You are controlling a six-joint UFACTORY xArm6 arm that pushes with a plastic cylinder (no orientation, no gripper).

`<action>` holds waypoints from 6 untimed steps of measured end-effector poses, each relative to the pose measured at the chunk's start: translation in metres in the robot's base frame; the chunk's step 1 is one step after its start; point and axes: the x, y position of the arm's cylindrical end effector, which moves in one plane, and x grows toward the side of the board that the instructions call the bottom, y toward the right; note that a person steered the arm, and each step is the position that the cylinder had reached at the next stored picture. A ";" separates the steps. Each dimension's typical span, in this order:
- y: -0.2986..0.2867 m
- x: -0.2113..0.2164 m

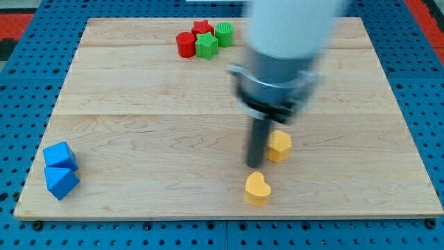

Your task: Move the yellow hexagon towards the bottom right corner

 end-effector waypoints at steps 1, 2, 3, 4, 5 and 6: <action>0.004 -0.020; 0.071 0.009; 0.069 0.041; 0.082 0.047; 0.113 0.059; 0.031 0.081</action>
